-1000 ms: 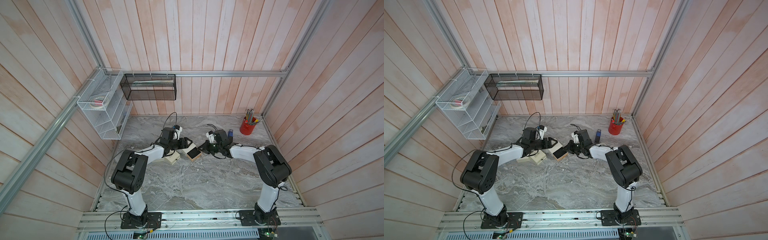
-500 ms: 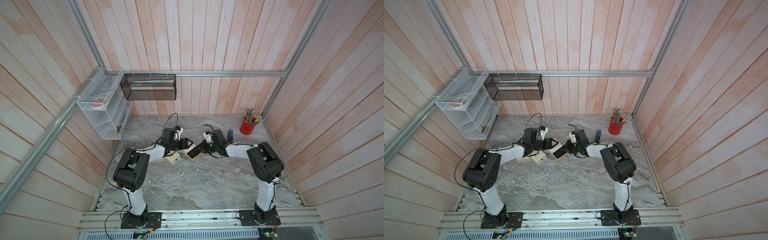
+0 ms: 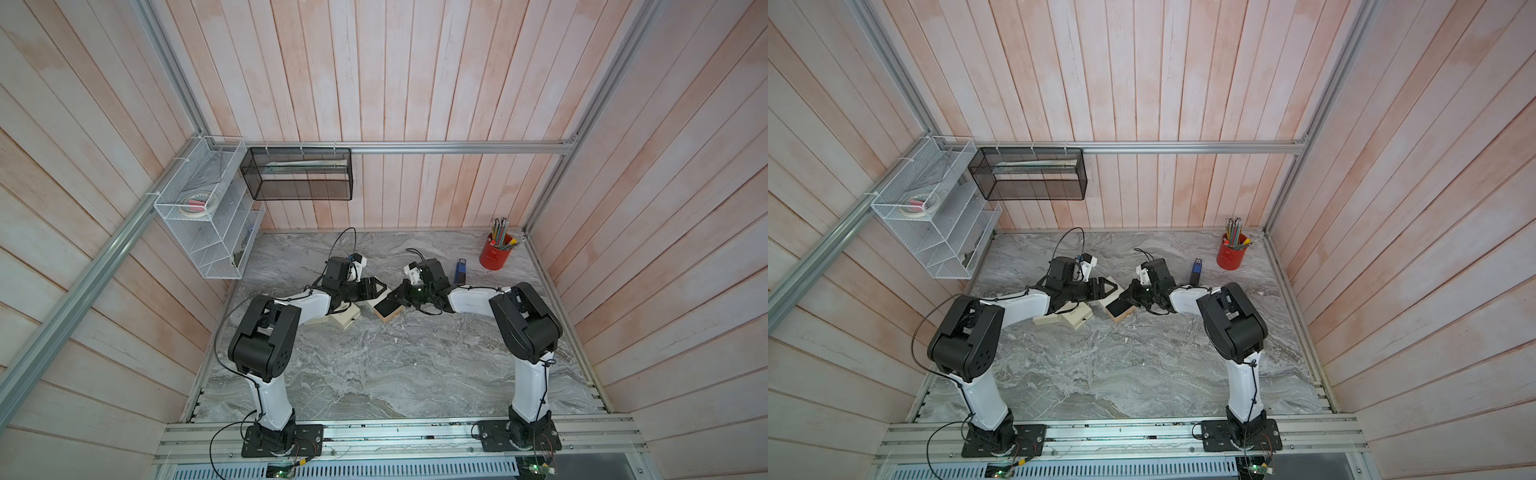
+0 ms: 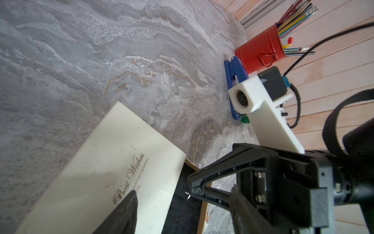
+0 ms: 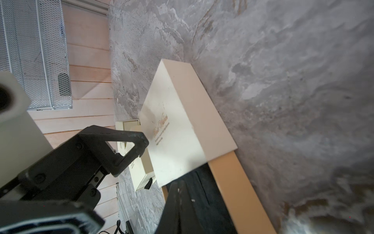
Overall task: Place the earrings into the drawer-style jewelry box
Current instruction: Insert the earring into the inner lining.
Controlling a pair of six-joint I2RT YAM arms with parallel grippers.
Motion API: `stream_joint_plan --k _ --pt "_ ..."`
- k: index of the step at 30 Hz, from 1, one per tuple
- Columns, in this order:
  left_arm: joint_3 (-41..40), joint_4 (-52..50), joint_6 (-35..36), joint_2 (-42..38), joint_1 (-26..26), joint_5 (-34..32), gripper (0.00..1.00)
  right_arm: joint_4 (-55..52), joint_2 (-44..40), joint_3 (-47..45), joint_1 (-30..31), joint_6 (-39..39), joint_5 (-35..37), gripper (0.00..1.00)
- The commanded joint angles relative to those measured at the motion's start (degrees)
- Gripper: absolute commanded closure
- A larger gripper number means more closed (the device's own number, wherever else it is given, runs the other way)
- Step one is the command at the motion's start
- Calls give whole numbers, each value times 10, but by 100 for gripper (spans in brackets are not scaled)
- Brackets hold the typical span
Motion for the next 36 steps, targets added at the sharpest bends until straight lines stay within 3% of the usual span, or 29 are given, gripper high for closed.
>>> stream_joint_plan --k 1,36 --pt "-7 8 1 13 2 9 28 1 15 12 4 7 -6 100" --pt "-10 -23 16 28 1 -3 28 -50 20 13 6 -19 45 100"
